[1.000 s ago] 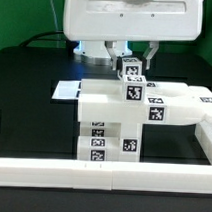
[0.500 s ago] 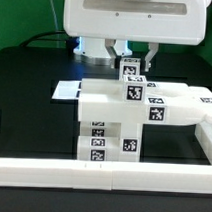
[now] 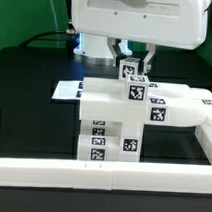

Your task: Assemble chair

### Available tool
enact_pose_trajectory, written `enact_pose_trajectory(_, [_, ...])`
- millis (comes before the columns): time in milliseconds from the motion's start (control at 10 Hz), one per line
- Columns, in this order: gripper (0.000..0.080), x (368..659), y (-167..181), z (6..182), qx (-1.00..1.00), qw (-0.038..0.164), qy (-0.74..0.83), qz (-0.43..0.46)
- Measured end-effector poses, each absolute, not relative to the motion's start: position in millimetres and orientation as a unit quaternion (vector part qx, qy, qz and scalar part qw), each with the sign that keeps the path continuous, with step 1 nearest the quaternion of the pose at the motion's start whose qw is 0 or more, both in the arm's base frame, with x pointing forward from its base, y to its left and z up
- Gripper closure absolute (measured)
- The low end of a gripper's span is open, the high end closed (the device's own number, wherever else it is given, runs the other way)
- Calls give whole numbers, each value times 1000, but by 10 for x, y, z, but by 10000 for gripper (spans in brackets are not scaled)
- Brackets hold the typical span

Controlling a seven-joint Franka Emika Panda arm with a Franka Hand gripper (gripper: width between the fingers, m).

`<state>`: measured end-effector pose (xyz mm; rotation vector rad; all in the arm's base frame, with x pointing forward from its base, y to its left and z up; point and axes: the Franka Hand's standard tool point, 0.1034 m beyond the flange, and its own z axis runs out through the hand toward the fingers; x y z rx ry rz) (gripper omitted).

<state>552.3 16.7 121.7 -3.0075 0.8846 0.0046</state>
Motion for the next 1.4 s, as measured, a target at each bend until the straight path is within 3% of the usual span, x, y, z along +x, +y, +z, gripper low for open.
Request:
enact_pose_trajectory(1200, [512, 5528, 193, 1208, -799, 31, 600, 18])
enact_pose_trajectory(1400, [506, 5527, 195, 1207, -804, 31, 593, 18])
